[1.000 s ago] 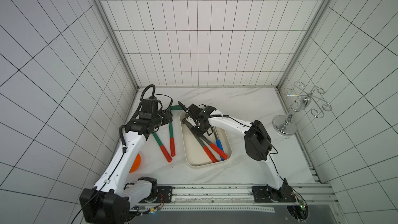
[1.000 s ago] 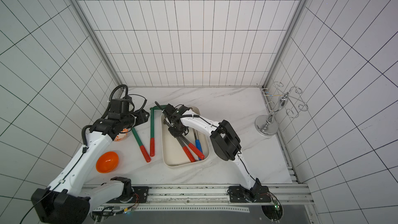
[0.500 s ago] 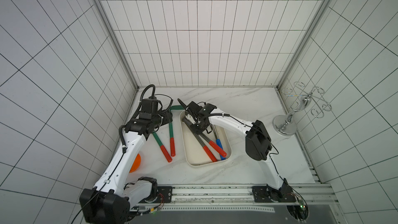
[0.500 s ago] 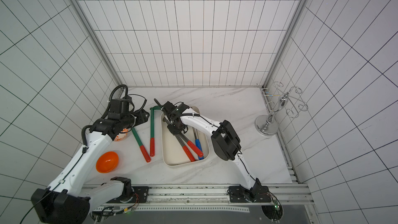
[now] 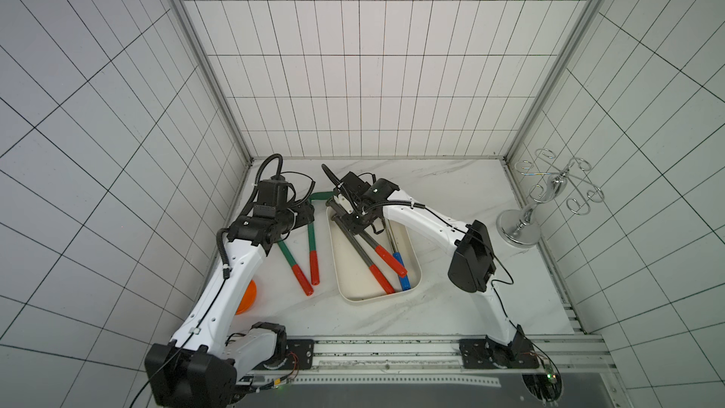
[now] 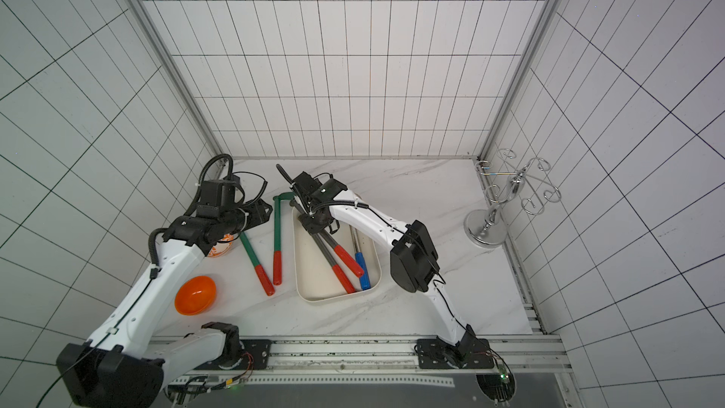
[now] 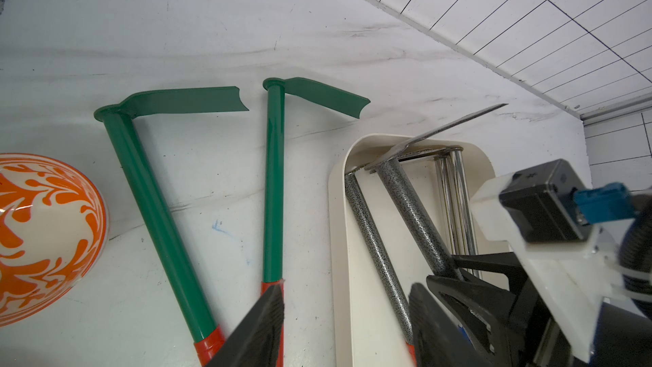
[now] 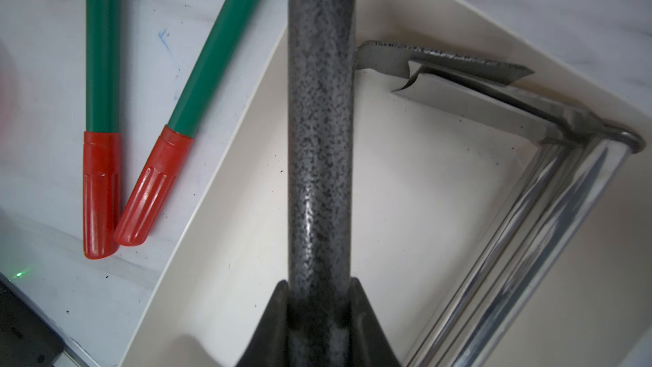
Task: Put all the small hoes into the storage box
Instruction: Place the hoe in the storage box.
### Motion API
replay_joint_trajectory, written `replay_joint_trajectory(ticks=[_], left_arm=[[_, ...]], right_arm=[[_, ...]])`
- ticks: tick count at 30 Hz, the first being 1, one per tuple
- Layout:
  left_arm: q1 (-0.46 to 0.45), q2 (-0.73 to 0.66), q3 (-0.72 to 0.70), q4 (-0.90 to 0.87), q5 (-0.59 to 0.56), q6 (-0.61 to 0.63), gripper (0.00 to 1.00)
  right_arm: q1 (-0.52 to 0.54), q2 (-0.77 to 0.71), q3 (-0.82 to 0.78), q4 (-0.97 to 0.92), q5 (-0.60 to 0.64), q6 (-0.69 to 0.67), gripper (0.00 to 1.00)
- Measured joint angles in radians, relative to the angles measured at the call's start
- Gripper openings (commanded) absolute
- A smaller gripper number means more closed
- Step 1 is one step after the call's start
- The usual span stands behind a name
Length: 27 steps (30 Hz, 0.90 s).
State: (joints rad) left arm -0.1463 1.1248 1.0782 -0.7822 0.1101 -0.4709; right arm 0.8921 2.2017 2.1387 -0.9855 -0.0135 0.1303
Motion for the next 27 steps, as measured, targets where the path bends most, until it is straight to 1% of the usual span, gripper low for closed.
replay_joint_trajectory(ticks=[6,14,27], left_arm=[[0.0,-0.002,0.0,0.0,0.0,0.0,0.59],[0.0,-0.003,0.0,0.0,0.0,0.0,0.59],[0.003,-0.003,-0.012,0.0,0.001,0.0,0.59]], right_arm=[[-0.015,0.004,0.002,0.006,-0.008,0.0,0.0],[-0.04,0.028,0.002,0.024,-0.054,0.006,0.0],[-0.041,0.029,-0.001,0.089,-0.126,0.042,0.0]])
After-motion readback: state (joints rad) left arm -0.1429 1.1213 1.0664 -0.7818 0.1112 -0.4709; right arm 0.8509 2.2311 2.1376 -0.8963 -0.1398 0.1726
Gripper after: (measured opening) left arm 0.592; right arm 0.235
